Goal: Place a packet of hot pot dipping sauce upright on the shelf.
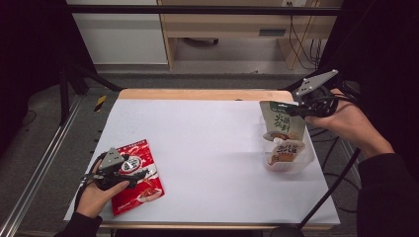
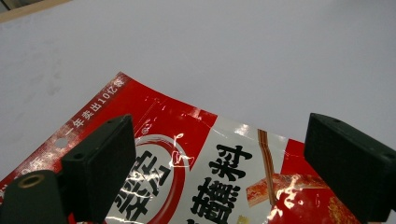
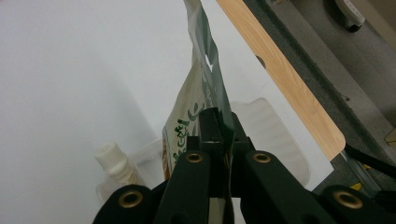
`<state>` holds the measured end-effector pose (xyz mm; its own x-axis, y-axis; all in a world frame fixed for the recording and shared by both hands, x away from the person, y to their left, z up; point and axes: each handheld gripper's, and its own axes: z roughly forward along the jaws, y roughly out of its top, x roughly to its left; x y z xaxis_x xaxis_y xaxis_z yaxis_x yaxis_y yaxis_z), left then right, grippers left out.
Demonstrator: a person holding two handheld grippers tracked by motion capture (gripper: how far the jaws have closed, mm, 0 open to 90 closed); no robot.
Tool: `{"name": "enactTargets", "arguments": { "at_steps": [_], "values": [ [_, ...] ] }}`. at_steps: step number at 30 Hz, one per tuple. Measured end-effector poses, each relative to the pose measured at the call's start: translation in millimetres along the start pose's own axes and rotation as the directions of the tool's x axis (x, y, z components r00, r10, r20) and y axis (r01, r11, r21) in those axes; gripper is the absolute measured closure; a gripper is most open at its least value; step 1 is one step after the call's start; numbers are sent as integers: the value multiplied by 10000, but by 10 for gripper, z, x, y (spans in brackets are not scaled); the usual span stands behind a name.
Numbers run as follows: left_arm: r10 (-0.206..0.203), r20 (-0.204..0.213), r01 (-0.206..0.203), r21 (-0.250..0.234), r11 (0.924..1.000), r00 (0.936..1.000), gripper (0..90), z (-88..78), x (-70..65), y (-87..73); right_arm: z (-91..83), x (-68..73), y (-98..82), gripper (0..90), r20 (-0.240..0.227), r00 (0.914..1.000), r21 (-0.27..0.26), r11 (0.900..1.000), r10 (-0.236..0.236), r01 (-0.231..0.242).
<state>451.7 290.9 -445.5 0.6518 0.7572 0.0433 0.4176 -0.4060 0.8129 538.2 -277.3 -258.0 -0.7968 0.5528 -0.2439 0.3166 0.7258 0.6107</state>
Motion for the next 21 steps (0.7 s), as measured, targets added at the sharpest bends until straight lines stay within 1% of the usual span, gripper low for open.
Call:
{"name": "enactTargets", "arguments": {
  "at_steps": [6,11,21],
  "values": [
    [33,12,-33,-6,10000,10000,92,-4,-13,2,-10,23,-64,900,-63,10000,74,10000,35,-34],
    [152,73,-153,95,9998,9999,91,10,-27,5,-11,20,-117,900,-85,9999,24,9999,101,-101],
    [182,30,-182,89,9998,9998,92,-7,-13,3,-13,47,-142,900,-319,9994,-97,9999,131,-134]
  ]
}}
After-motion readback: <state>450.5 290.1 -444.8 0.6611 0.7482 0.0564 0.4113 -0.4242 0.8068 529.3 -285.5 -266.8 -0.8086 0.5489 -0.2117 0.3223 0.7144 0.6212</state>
